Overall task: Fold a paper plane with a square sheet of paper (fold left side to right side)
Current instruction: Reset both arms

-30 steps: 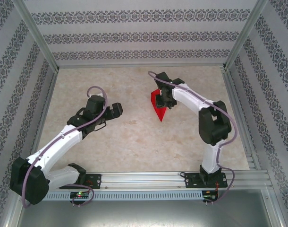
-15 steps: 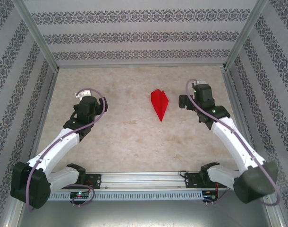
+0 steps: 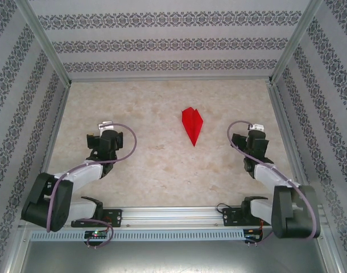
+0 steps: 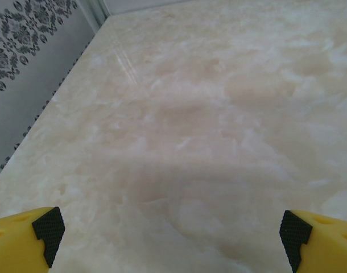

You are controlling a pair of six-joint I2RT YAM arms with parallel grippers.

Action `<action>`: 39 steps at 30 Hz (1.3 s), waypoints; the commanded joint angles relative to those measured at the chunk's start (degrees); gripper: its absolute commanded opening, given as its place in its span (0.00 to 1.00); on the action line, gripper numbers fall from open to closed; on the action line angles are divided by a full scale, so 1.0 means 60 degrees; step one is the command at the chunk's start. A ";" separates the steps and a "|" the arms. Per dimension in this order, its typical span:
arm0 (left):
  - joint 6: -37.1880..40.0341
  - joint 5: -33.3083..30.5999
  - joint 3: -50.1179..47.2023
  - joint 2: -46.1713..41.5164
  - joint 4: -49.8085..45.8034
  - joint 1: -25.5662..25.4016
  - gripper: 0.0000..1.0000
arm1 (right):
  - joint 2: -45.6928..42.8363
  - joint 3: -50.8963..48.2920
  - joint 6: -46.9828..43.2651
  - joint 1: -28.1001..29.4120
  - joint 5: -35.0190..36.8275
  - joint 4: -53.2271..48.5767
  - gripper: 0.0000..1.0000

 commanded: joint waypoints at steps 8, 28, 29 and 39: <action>0.1144 0.2830 -0.0148 0.0965 0.3186 0.1061 1.00 | 0.1370 0.0599 -0.0723 -0.0223 -0.1596 0.2901 0.98; 0.0309 0.5003 0.0205 0.2609 0.3926 0.2319 1.00 | 0.2995 0.0359 -0.1098 0.0336 -0.1415 0.5058 0.98; 0.0313 0.5003 0.0217 0.2602 0.3904 0.2319 1.00 | 0.3007 0.0352 -0.1137 0.0380 -0.1361 0.5099 0.98; 0.0314 0.5002 0.0215 0.2603 0.3919 0.2315 1.00 | 0.3010 0.0387 -0.1149 0.0422 -0.1282 0.5043 0.98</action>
